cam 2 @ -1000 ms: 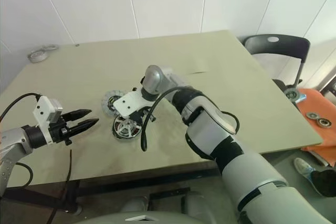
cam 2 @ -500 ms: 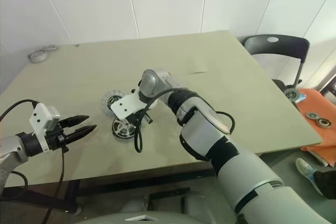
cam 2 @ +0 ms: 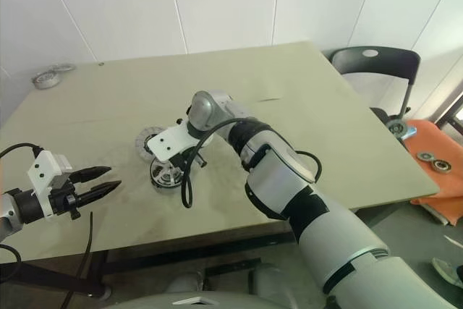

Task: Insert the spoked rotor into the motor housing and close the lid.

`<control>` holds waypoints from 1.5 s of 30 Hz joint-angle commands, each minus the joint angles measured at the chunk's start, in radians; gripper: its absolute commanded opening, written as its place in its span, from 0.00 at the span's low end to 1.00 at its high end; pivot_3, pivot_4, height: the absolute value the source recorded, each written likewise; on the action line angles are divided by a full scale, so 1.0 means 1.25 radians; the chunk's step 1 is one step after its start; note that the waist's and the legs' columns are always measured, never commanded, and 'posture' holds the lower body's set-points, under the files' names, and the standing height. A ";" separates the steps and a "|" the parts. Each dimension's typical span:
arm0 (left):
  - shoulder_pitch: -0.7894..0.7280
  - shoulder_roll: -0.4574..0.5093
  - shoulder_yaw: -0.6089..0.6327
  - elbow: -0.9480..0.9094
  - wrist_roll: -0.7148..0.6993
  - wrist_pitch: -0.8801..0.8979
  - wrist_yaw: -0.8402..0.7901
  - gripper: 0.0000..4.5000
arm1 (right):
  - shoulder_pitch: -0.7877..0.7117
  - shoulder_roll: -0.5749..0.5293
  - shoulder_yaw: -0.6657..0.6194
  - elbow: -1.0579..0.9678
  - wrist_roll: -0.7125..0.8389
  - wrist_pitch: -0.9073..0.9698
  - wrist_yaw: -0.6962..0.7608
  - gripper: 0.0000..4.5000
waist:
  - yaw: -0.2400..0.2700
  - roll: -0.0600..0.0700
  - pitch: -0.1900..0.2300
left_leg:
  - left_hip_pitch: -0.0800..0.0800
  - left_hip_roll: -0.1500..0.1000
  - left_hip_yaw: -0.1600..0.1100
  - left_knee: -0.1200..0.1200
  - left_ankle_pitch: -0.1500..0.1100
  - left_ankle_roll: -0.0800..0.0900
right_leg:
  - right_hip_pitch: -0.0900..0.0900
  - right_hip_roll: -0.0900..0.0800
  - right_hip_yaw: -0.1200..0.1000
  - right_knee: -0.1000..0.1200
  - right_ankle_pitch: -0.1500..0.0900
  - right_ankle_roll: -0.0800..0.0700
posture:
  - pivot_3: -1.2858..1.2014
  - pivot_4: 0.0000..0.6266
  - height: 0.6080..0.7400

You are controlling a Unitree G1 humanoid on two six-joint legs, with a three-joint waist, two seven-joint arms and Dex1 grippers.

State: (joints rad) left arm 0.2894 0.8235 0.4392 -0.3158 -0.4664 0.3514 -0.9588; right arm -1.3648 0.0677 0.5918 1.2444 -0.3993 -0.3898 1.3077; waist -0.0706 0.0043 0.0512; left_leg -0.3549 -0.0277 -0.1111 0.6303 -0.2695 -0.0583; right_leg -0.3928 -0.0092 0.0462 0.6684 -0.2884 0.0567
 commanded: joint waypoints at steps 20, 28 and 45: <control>-0.009 -0.016 0.023 -0.010 -0.005 -0.014 0.015 0.50 | -0.032 0.010 -0.019 -0.007 -0.008 -0.021 0.027 0.00 | 0.000 0.000 0.000 | 0.000 0.000 0.000 0.000 0.000 0.000 | 0.000 0.000 0.000 0.000 0.000 0.000 | 0.52 0.00 1.00; -0.003 -0.023 0.018 -0.024 -0.010 -0.007 0.026 0.50 | -0.031 0.031 -0.033 0.000 -0.006 -0.006 -0.009 0.00 | 0.000 0.000 0.000 | 0.000 0.000 0.000 0.000 0.000 0.000 | 0.000 0.000 0.000 0.000 0.000 0.000 | 0.52 0.00 1.00; -0.007 -0.021 0.012 -0.021 -0.012 -0.004 0.024 0.50 | -0.009 0.015 -0.020 0.014 -0.042 -0.019 -0.005 0.00 | 0.000 0.000 0.000 | 0.000 0.000 0.000 0.000 0.000 0.000 | 0.000 0.000 0.000 0.000 0.000 0.000 | 0.52 0.00 1.00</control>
State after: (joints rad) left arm 0.2963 0.7926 0.4429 -0.3245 -0.4699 0.3466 -0.9305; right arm -1.3654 0.0926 0.5788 1.2849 -0.4581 -0.3937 1.2788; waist -0.0705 0.0043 0.0512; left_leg -0.3551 -0.0278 -0.1111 0.6303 -0.2695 -0.0583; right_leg -0.3929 -0.0093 0.0463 0.6684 -0.2884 0.0567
